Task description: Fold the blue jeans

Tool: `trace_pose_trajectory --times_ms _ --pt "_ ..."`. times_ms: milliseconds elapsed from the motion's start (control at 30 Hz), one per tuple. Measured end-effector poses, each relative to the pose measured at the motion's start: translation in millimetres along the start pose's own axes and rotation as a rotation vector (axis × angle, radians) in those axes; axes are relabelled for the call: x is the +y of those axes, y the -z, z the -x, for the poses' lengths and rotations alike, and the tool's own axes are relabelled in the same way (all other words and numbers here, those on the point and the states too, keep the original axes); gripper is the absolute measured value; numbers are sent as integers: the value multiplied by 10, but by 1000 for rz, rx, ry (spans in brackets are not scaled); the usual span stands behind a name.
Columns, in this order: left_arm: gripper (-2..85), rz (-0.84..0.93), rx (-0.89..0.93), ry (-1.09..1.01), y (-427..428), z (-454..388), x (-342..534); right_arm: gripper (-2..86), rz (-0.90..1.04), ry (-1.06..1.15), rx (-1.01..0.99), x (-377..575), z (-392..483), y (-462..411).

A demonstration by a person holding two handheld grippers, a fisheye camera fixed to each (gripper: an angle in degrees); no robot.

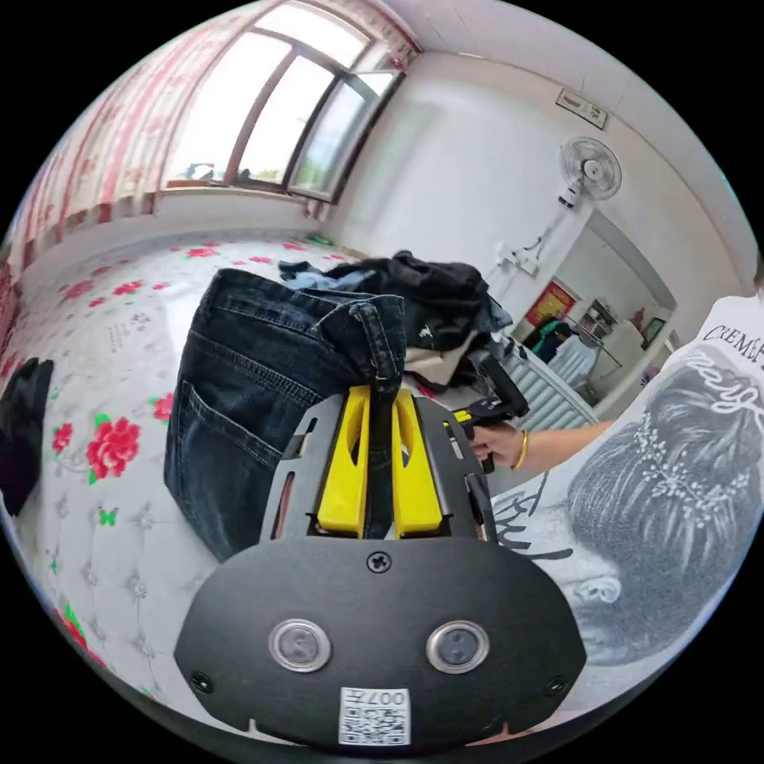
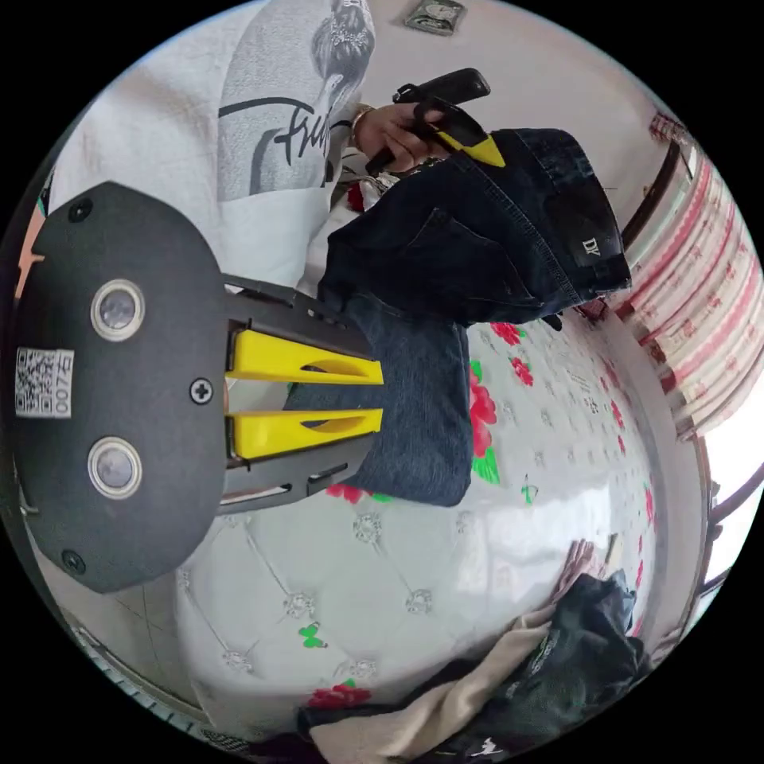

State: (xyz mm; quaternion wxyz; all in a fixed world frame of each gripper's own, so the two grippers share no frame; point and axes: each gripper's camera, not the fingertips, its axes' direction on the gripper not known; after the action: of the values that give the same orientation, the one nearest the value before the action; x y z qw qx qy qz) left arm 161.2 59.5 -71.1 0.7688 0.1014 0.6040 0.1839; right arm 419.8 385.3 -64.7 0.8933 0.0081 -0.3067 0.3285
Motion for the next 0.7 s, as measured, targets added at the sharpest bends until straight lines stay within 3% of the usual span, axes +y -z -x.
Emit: trace_pose_trajectory --times_ms 67,200,300,467,700 --pt "52 226 136 53 -849 -32 121 88 -1 -102 17 85 -400 164" --pt "71 404 139 124 -1245 17 456 94 -66 -262 -92 233 -1075 489" --pt "79 386 4 243 -991 277 719 102 -113 -313 -236 191 -1382 555" --pt "100 229 -134 637 -316 1069 1366 120 -76 -319 -327 -138 -1677 405" --pt "147 316 -29 820 -681 1775 1640 115 107 -255 -390 -689 -1774 -162"
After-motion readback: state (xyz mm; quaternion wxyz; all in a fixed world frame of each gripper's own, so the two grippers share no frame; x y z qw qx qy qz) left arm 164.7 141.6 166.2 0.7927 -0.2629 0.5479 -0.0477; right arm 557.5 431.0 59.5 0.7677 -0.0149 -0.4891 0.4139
